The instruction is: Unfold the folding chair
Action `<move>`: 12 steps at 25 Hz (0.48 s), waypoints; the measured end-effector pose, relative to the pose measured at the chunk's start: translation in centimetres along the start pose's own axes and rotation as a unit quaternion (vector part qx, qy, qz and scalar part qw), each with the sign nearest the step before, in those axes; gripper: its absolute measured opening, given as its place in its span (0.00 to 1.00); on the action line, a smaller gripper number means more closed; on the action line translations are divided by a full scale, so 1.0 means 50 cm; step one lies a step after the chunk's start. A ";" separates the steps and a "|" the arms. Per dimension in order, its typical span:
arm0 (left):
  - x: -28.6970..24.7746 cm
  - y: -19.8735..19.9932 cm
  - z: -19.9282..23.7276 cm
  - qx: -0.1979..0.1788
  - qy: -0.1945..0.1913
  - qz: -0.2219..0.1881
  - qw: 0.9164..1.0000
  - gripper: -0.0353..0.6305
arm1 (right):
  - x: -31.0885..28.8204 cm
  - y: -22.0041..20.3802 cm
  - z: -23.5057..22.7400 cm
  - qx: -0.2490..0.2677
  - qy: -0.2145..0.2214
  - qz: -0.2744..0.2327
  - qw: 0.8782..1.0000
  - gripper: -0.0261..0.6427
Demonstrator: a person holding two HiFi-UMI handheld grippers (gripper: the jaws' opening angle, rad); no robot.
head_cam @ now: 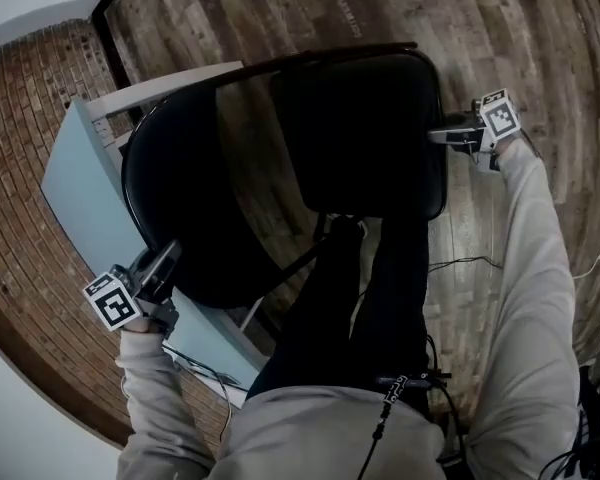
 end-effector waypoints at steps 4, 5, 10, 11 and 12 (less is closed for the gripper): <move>-0.039 -0.001 0.037 0.013 -0.005 0.007 1.000 0.18 | 0.045 -0.038 -0.068 -0.006 0.013 -0.037 0.999 0.31; -0.047 -0.001 0.042 0.016 -0.014 0.002 1.000 0.18 | 0.051 -0.045 -0.084 -0.009 0.017 -0.049 0.999 0.31; -0.074 -0.006 0.015 0.001 -0.031 0.005 1.000 0.18 | 0.072 -0.074 -0.118 -0.006 0.056 -0.070 0.996 0.31; -0.077 -0.005 0.014 0.000 -0.031 0.006 1.000 0.17 | 0.077 -0.077 -0.122 -0.004 0.061 -0.074 0.995 0.31; -0.078 -0.005 0.015 0.003 -0.033 0.004 0.999 0.18 | 0.079 -0.078 -0.125 -0.001 0.067 -0.079 0.995 0.31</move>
Point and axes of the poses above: the fingertips, and each gripper's own axes: x backward along the fingers, z to its left, y out of its top, the point moved 8 cm from there along x, backward along the fingers, and after that the axes turned 7 degrees about x, right-handed, at the moved point
